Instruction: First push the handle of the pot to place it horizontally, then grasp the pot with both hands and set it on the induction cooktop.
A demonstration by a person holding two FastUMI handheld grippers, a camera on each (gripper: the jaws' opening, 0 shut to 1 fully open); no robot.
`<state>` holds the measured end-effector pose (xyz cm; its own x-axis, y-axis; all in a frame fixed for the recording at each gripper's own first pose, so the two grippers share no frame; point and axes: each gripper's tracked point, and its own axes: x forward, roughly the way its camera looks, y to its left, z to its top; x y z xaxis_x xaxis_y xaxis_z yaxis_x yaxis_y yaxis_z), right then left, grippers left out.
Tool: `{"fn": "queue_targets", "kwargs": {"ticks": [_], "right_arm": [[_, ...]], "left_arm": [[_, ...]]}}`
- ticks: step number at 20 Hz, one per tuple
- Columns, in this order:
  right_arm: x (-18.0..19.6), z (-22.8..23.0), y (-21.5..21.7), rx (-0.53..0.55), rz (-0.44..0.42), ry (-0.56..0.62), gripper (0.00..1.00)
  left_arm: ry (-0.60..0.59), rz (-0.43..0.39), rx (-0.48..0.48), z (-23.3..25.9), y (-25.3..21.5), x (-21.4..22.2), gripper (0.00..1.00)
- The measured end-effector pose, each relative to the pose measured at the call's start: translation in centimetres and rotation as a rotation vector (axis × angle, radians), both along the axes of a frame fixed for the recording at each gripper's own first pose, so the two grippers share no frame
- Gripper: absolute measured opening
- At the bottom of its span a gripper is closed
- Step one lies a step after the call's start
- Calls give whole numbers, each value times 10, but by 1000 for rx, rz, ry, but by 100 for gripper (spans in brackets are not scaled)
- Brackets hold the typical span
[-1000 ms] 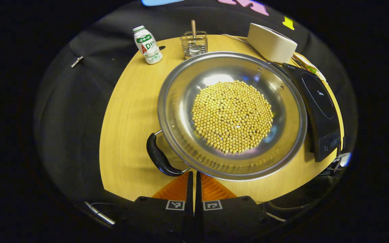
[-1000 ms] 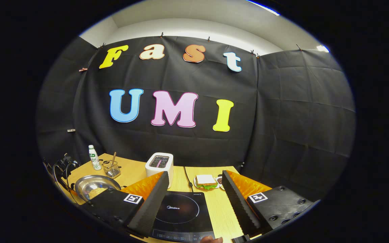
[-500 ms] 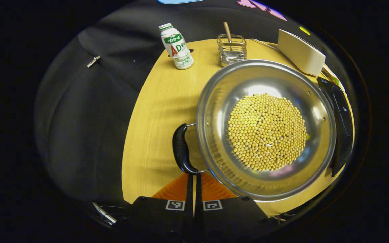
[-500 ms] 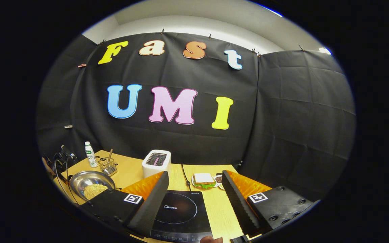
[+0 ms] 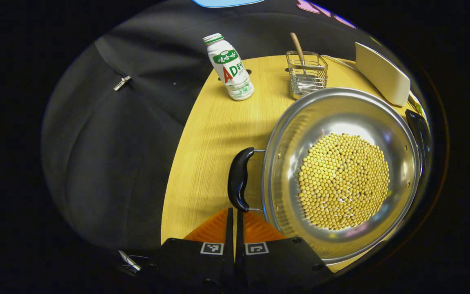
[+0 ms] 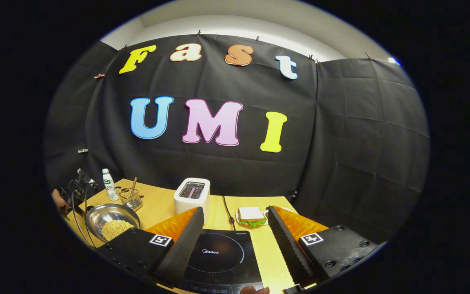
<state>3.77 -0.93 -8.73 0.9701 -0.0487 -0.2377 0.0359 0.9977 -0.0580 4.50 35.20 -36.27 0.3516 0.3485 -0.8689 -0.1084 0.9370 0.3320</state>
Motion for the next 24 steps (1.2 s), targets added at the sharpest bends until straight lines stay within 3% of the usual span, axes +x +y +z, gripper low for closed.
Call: {"fn": "queue_targets", "kwargs": {"ticks": [4,7,8,14,20,24], "right_arm": [[4,-15,21,23,50,43,98],[7,-25,41,48,106,83,98],[8,-29,49,61,128,99,98],[14,-81,120,196,253,297,98],[9,-145,190,236,320,492,98],[15,-180,222,246,325,582,98]], "left_arm": [[-53,47,0,9,5,-8,5],[-156,52,7,32,13,-12,5],[-191,54,18,42,16,-17,12],[-400,-13,-101,73,10,-4,99],[-384,-108,-278,56,-25,18,97],[-365,-103,-340,37,-31,34,97]]}}
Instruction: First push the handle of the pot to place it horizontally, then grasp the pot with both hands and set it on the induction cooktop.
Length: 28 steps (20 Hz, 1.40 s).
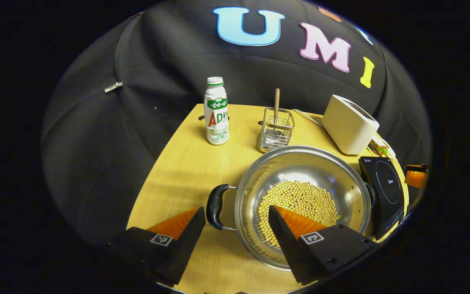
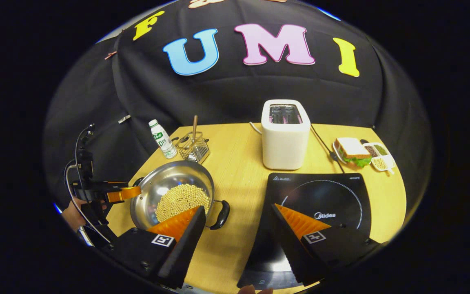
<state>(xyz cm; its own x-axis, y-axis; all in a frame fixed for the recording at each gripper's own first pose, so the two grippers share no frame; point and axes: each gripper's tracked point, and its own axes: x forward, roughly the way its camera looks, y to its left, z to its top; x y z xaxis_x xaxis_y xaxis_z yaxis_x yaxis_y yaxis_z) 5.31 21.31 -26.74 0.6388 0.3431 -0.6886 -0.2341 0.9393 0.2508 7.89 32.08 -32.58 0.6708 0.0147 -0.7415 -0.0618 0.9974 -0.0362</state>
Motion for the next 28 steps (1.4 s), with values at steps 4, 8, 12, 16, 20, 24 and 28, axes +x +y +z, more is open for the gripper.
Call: {"fn": "queue_targets", "kwargs": {"ticks": [4,8,12,16,20,24,28], "right_arm": [[6,-47,15,-49,-14,98,99],[13,-84,28,-97,-14,147,99],[18,-92,24,-96,-50,178,98],[19,-66,34,-25,-70,139,97],[16,-95,56,-59,-34,195,97],[21,-114,66,-71,-53,234,81],[23,-125,71,-97,-67,264,60]], "left_arm": [[36,3,2,-21,8,11,94],[39,-23,4,-26,8,19,88],[38,-32,13,-32,12,24,84],[33,-35,6,-33,12,27,83],[44,-36,11,-39,14,29,82],[44,-43,20,-41,17,31,70],[48,-42,12,-46,17,30,69]]}}
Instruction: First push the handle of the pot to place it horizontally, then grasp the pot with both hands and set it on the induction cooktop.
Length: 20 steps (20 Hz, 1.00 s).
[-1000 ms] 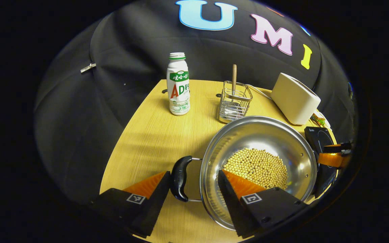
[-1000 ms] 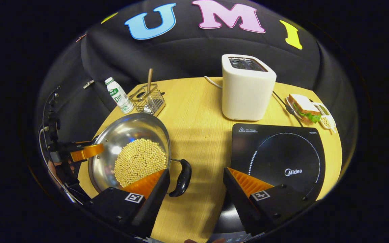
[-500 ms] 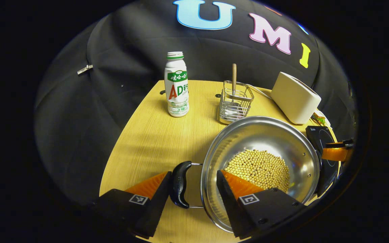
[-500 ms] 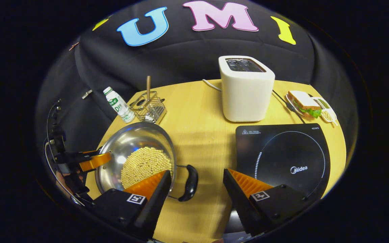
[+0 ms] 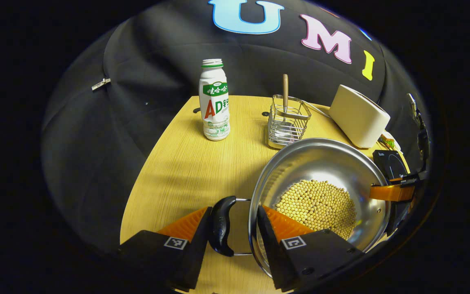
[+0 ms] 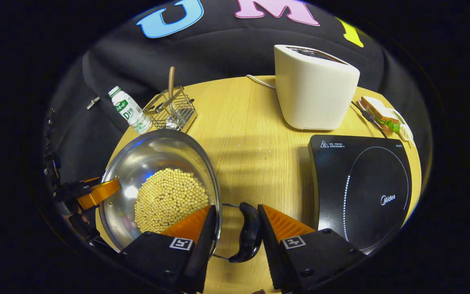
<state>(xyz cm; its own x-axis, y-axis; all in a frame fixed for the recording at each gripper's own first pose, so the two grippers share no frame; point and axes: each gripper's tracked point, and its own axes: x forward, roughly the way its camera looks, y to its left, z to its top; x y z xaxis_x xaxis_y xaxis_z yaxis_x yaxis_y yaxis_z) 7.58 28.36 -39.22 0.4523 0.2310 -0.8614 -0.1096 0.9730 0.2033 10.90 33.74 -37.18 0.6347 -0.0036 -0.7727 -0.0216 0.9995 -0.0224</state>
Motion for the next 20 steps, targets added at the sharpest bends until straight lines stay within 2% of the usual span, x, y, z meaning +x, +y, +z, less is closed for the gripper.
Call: {"fn": "queue_targets", "kwargs": {"ticks": [2,4,6,9,12,17,18,19,20], "right_arm": [[1,1,-1,-14,18,-7,64],[1,-1,0,-21,15,-10,61],[4,2,-4,-35,22,-20,54],[9,18,-9,-61,44,-66,54],[9,40,-21,-43,70,-69,53],[1,82,-70,-23,80,-79,53],[0,87,-83,-22,77,-81,58],[-1,91,-97,-23,76,-81,53],[-3,94,-112,-25,72,-81,53]], "left_arm": [[-1,-9,12,-1,0,0,70],[-3,-6,13,3,-2,0,67],[-5,4,-1,4,-5,0,62],[2,39,-37,10,-17,-7,58],[-15,44,-18,40,-28,-14,58],[-18,40,-16,84,-76,-25,57],[-16,35,-20,89,-89,-27,58],[-14,31,-25,93,-104,-28,57],[-4,26,-32,95,-118,-28,58]]}}
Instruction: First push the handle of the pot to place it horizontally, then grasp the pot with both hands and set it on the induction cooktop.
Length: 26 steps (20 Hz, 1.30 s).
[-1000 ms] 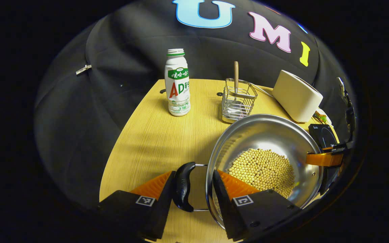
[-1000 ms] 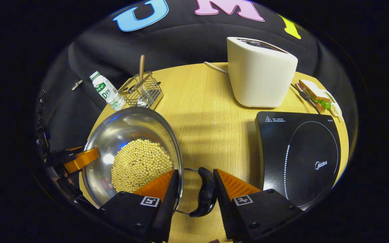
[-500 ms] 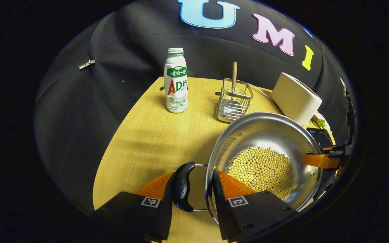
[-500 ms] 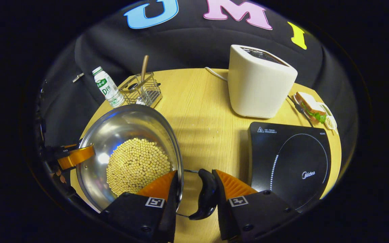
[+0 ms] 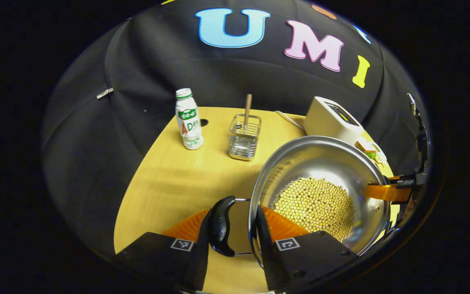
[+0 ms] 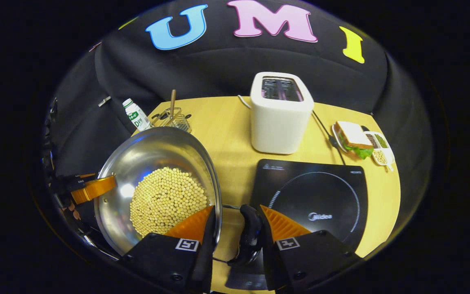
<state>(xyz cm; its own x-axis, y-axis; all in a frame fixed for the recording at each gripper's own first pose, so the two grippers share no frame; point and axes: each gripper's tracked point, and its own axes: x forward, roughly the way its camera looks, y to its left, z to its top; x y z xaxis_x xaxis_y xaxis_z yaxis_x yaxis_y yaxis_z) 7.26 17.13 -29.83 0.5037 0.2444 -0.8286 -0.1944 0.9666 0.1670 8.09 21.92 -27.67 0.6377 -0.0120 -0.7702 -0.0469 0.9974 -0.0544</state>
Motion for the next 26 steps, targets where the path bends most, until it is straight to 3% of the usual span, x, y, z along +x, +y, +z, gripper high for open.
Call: {"fn": "queue_targets", "kwargs": {"ticks": [8,10,11,15,16,17,26], "right_arm": [[0,6,-111,-21,-59,27,53],[3,4,-137,-23,-76,24,49],[4,2,-150,-22,-87,26,53],[8,-9,-197,-22,-120,32,53],[9,-13,-208,-24,-126,33,58],[9,-16,-217,-25,-134,38,53],[10,-41,-270,-32,-162,51,53]], "left_arm": [[30,-77,-23,11,-113,13,58],[32,-98,-23,10,-139,19,58],[31,-111,-19,9,-151,22,58],[37,-152,-23,1,-202,33,58],[41,-159,-25,-1,-213,36,58],[43,-166,-26,-4,-222,38,57],[56,-203,-33,-35,-275,55,57]]}}
